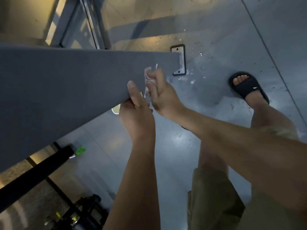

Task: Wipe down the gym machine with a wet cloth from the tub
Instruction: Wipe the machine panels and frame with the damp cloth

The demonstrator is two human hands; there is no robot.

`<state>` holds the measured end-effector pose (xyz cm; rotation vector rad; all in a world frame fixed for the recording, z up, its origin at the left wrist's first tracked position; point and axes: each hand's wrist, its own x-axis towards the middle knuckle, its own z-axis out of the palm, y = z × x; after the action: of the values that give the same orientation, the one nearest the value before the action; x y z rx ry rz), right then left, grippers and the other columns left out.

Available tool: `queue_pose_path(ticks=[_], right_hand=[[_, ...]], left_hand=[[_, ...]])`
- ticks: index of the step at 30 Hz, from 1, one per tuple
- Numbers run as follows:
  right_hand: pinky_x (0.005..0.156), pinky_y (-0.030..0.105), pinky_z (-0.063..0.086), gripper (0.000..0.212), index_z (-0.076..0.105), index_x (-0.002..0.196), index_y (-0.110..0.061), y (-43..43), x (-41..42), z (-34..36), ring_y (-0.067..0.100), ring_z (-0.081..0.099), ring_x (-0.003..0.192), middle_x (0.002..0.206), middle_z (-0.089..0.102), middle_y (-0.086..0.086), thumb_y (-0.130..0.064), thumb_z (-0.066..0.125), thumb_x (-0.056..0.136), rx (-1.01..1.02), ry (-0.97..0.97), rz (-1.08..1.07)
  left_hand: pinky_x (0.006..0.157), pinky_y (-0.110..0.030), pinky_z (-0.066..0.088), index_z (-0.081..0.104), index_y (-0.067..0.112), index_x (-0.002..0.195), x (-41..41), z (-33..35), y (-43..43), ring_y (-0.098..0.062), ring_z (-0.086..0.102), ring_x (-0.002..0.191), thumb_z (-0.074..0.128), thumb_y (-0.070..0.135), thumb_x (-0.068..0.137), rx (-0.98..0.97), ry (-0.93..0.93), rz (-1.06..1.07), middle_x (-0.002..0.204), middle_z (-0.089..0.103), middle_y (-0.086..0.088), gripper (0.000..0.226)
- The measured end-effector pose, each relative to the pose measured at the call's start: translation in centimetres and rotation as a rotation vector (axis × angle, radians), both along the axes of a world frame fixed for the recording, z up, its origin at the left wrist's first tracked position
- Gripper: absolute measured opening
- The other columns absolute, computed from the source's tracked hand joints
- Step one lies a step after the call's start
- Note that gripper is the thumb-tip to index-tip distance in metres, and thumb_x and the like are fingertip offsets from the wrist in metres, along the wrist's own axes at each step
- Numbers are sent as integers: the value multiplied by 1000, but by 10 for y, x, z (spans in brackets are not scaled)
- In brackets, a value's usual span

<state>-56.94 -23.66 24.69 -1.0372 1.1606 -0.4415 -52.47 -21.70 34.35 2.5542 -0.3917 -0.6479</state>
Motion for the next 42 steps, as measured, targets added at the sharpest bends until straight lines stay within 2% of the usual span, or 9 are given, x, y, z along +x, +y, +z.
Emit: queue_pose_path(ticks=[2,7,12,18,24,32,35,38,42], right_hand=[[72,17,42,25,47,131,-12,8,-1,-5,-6,59,77,94,67,-11,-18,42,107,-45,-29,9],[83,36,50,20,41,127,-10,-13,4,-52,27,64,110,133,61,-1,-18,39,108,3,104,50],[75,38,49,23,40,127,-8,-20,3,-78,35,64,101,131,62,6,-20,41,108,-119,159,116],[71,35,44,13,37,120,-20,-51,17,-118,22,55,83,101,55,-1,-18,38,108,67,197,41],[95,35,48,15,47,120,-15,-20,16,-69,20,63,114,125,64,-3,-20,43,106,6,7,-139],[72,25,40,12,41,118,-14,-37,9,-96,11,60,82,103,63,-4,-22,38,110,193,120,6],[64,22,40,3,42,110,-20,-29,2,-78,-6,50,57,76,57,-15,-21,40,110,182,-23,-31],[47,18,36,11,48,108,-18,-19,-14,-68,2,41,45,57,51,-14,-12,40,111,362,-337,-132],[47,21,28,42,68,99,-23,-24,-32,-74,15,38,53,72,52,4,6,38,94,801,-720,-379]], left_hand=[[54,-25,48,65,10,84,4,-7,1,-24,66,62,42,58,103,19,-44,-37,64,65,-2,56],[67,-38,56,64,16,76,13,-23,9,-20,68,63,33,72,95,28,-161,-162,61,65,1,67],[72,-48,56,60,22,70,13,-25,11,-23,68,63,30,74,92,17,-177,-177,58,63,0,64],[71,-46,55,55,25,55,15,-28,11,-24,67,63,29,75,92,25,-184,-188,55,63,0,68],[71,-40,55,62,15,71,17,-30,15,-17,67,64,25,73,95,53,-190,-248,58,65,2,73],[69,-38,52,63,14,67,20,-29,15,-15,66,64,22,73,94,91,-220,-304,57,64,4,77],[69,-41,54,62,14,66,18,-28,13,-18,67,63,23,73,95,68,-200,-280,56,64,4,76],[70,-45,54,61,15,67,19,-29,13,-22,68,65,24,73,95,76,-187,-262,57,64,3,74],[72,-46,54,61,15,67,19,-26,14,-22,68,66,24,75,94,78,-180,-265,58,65,3,75]])
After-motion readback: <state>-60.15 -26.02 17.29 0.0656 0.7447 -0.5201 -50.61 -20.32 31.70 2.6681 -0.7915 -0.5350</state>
